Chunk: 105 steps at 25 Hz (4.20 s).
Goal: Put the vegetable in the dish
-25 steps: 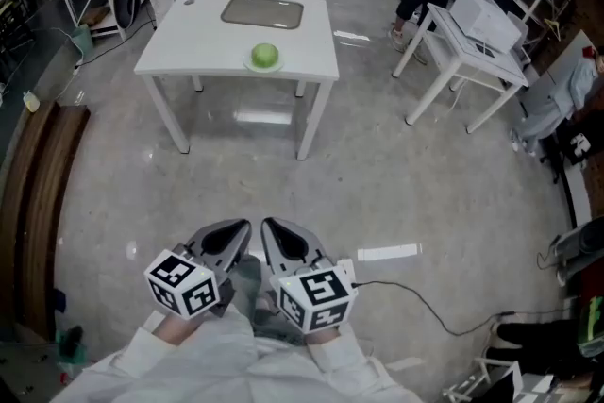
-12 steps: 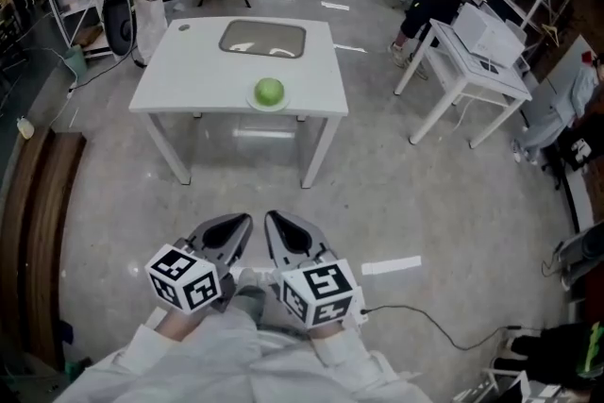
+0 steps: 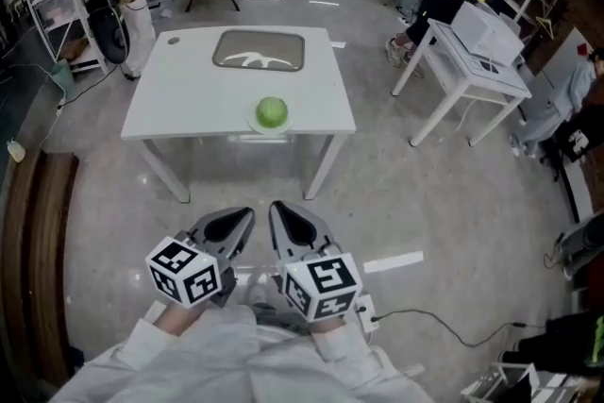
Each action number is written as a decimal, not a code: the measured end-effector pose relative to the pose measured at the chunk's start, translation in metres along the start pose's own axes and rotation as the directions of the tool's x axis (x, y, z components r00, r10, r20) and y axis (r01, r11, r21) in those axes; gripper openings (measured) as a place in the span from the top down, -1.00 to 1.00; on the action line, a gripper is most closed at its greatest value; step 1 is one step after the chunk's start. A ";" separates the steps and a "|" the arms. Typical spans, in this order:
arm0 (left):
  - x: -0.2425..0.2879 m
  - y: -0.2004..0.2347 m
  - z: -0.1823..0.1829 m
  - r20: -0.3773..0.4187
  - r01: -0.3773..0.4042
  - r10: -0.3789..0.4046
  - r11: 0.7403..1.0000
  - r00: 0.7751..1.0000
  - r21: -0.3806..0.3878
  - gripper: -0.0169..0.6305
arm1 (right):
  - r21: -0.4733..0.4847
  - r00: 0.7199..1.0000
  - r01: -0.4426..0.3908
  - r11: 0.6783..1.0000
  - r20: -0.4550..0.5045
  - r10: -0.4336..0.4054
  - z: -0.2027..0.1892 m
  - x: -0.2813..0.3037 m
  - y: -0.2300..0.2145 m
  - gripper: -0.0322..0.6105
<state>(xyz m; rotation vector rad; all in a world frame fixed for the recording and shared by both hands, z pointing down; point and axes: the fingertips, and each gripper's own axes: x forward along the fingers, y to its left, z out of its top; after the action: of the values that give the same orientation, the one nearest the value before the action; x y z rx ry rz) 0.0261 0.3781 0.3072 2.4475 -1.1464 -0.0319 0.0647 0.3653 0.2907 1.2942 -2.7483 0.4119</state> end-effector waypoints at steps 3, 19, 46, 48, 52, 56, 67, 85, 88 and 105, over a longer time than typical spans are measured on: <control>0.005 0.017 0.002 -0.006 0.006 -0.006 1.000 1.000 -0.020 0.92 | 0.001 1.000 0.018 1.000 -0.008 -0.018 -0.001 0.012 -0.003 0.86; 0.046 0.071 0.010 -0.047 -0.005 0.001 0.997 0.999 -0.076 0.92 | 0.036 0.997 0.062 0.997 -0.037 -0.061 -0.002 0.061 -0.038 0.86; 0.210 0.201 0.092 -0.042 -0.143 0.141 0.987 0.989 -0.068 0.92 | 0.034 1.000 -0.005 0.999 -0.019 0.006 0.074 0.226 -0.193 0.86; 0.220 0.208 0.096 -0.042 -0.151 0.149 0.986 0.988 -0.069 0.92 | 0.032 1.000 -0.017 0.999 -0.023 0.018 0.076 0.235 -0.201 0.86; 0.237 0.220 0.105 -0.039 -0.164 0.162 0.984 0.986 -0.072 0.92 | 0.033 0.999 -0.025 0.999 -0.033 0.027 0.081 0.249 -0.219 0.86; 0.251 0.227 0.107 -0.032 -0.169 0.167 0.983 0.985 -0.073 0.92 | 0.039 0.999 -0.035 0.999 -0.039 0.036 0.081 0.262 -0.232 0.86; 0.266 0.243 0.105 -0.066 -0.145 0.138 0.983 0.988 -0.109 0.92 | 0.087 0.996 -0.020 0.996 -0.081 0.028 0.071 0.285 -0.241 0.86; 0.259 0.272 0.101 -0.153 -0.133 0.114 0.984 0.982 -0.120 0.92 | 0.141 0.990 0.045 0.989 -0.138 -0.026 0.055 0.299 -0.237 0.86; 0.262 0.276 0.098 -0.164 -0.135 0.114 0.983 0.980 -0.126 0.92 | 0.150 0.988 0.060 0.987 -0.147 -0.037 0.049 0.298 -0.241 0.86; 0.261 0.302 0.064 -0.242 -0.158 0.101 0.960 0.965 -0.229 0.92 | 0.275 0.979 0.105 0.956 -0.198 -0.051 0.013 0.300 -0.253 0.86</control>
<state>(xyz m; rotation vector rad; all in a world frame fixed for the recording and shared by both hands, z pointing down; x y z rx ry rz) -0.0344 -0.0079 0.4103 2.0916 -1.1255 0.1355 0.0668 -0.0160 0.3854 1.3364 -2.5384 0.9021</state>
